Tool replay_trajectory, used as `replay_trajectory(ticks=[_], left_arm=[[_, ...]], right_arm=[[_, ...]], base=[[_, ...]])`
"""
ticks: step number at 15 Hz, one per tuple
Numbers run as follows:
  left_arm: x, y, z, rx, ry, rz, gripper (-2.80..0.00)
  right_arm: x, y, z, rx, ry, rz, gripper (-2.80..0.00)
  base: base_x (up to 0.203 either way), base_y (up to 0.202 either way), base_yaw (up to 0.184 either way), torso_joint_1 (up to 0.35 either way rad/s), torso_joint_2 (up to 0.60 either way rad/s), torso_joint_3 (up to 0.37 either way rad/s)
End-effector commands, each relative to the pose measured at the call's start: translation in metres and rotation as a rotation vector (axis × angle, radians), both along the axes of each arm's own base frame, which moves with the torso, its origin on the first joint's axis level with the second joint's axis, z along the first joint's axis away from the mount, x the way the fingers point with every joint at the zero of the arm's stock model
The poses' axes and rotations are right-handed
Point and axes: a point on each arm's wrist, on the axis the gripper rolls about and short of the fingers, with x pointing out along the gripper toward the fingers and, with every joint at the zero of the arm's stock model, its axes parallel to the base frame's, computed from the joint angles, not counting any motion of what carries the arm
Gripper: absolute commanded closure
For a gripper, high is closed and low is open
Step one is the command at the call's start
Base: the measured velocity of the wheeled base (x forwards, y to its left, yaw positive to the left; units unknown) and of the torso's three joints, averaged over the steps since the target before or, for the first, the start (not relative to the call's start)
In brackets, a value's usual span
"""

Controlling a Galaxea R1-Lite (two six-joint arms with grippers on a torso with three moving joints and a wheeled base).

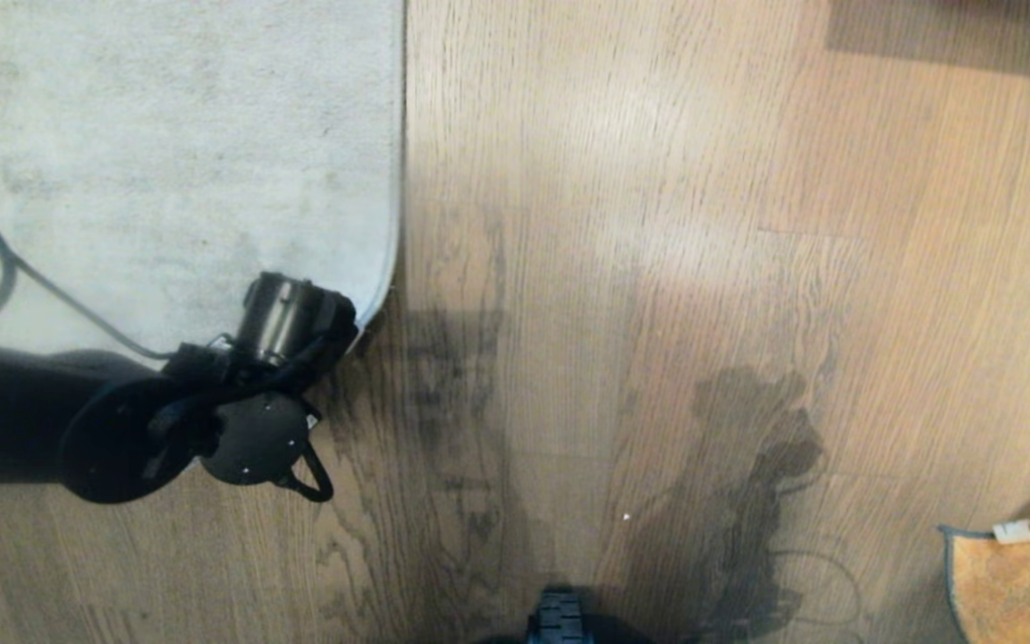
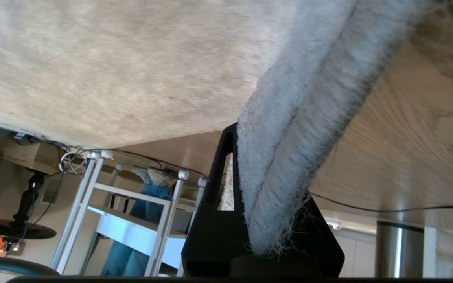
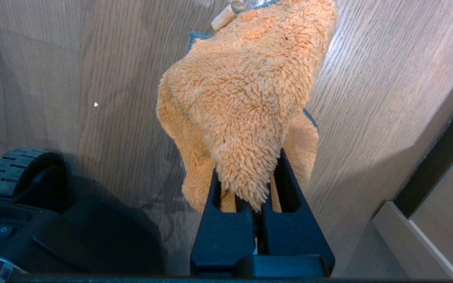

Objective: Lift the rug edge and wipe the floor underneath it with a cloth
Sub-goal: Lift up the carpet

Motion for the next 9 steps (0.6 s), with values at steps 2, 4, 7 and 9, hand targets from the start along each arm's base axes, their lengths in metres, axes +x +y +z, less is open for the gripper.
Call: replay_trajectory(ticks=[2, 4, 7, 9], left_arm=[[-0.007, 0.012, 0.018, -0.031, -0.044, 0.002, 0.0], [-0.009, 0.017, 0.024, -0.048, -0.052, -0.005, 0.0], [-0.013, 0.033, 0.039, -0.058, -0.056, -0.042, 0.0], [-0.014, 0.046, 0.05, -0.054, -0.068, -0.059, 0.0]], right_arm=[[0.0, 0.0, 0.0, -0.002, 0.001, 0.001, 0.0], [0.0, 0.0, 0.0, -0.001, 0.001, 0.001, 0.0], [0.0, 0.0, 0.0, -0.002, 0.001, 0.001, 0.0], [0.0, 0.0, 0.0, -0.001, 0.001, 0.001, 0.0]], base=[[0.0, 0.0, 0.0, 0.0, 0.0, 0.0], [0.0, 0.0, 0.0, 0.0, 0.0, 0.0], [0.0, 0.0, 0.0, 0.0, 0.0, 0.0], [0.0, 0.0, 0.0, 0.0, 0.0, 0.0]])
